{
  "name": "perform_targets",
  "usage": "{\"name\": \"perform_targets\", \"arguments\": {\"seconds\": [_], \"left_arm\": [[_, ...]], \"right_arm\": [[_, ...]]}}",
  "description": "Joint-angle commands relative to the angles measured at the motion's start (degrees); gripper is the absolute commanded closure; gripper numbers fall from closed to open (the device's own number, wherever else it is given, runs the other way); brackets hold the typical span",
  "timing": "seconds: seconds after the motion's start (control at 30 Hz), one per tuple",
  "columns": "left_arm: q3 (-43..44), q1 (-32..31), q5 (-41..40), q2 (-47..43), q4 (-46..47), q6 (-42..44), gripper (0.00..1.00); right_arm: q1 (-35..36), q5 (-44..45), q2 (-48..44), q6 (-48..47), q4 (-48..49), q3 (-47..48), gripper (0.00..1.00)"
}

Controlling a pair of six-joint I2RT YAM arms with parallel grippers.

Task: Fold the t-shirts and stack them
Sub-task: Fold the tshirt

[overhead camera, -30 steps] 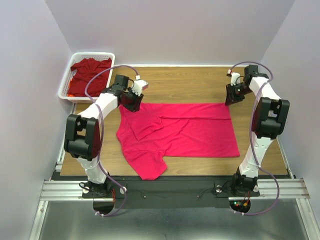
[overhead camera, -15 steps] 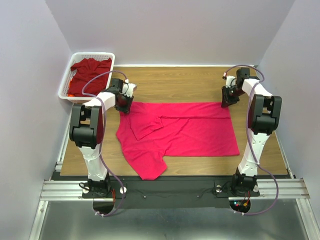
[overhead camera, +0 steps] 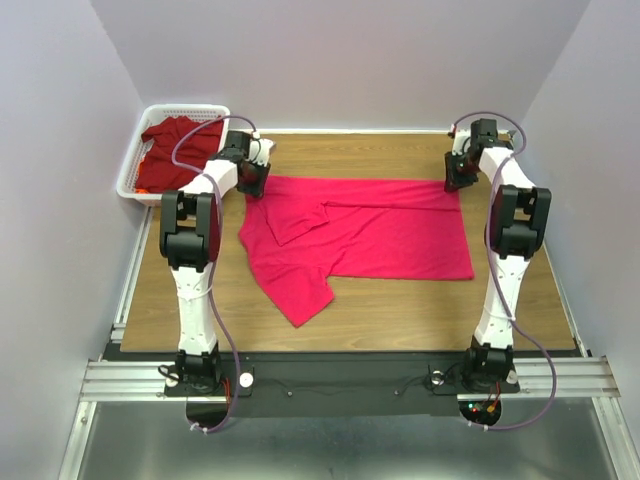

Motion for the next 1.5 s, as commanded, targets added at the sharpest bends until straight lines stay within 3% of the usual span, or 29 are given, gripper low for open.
{"name": "perform_targets", "arguments": {"seconds": [0.0, 0.1, 0.23, 0.3, 0.5, 0.8, 1.03, 1.3, 1.47], "left_arm": [[7.0, 0.7, 0.8, 1.8, -4.5, 0.8, 0.62], [8.2, 0.8, 4.3, -0.3, -5.0, 1.8, 0.59], [7.6, 0.8, 7.8, -7.3, -6.4, 2.4, 0.56], [6.3, 0.8, 8.9, -10.2, -7.1, 2.8, 0.54], [-5.1, 0.7, 10.7, -20.0, -7.9, 5.7, 0.5], [-27.6, 0.6, 10.4, -28.0, -4.3, 7.9, 0.58], [-34.6, 0.6, 6.8, -26.6, -1.5, 5.7, 0.62], [-39.5, 0.8, 3.5, -29.0, -2.6, 7.0, 0.69], [-34.6, 0.8, 6.4, -32.6, -8.9, 9.4, 0.63]], "right_arm": [[-0.5, 1.0, 3.8, 0.1, 2.3, 3.1, 0.69], [-0.5, -2.1, 0.8, 0.0, 2.1, 2.6, 0.62], [-0.5, -6.5, -8.3, -0.9, 1.1, 0.5, 0.45], [-0.4, -7.3, -11.3, -2.2, 0.3, -1.1, 0.44], [-0.4, -9.1, -19.6, -6.3, -4.8, -11.9, 0.46], [-0.4, -10.3, -26.3, -8.9, -6.9, -31.6, 0.58], [-0.4, -4.5, -22.7, -11.2, -4.2, -37.5, 0.63], [-1.1, 0.0, -23.3, -12.1, -2.6, -36.4, 0.64], [-1.1, -4.6, -29.5, -16.9, -9.3, -33.8, 0.55]]}}
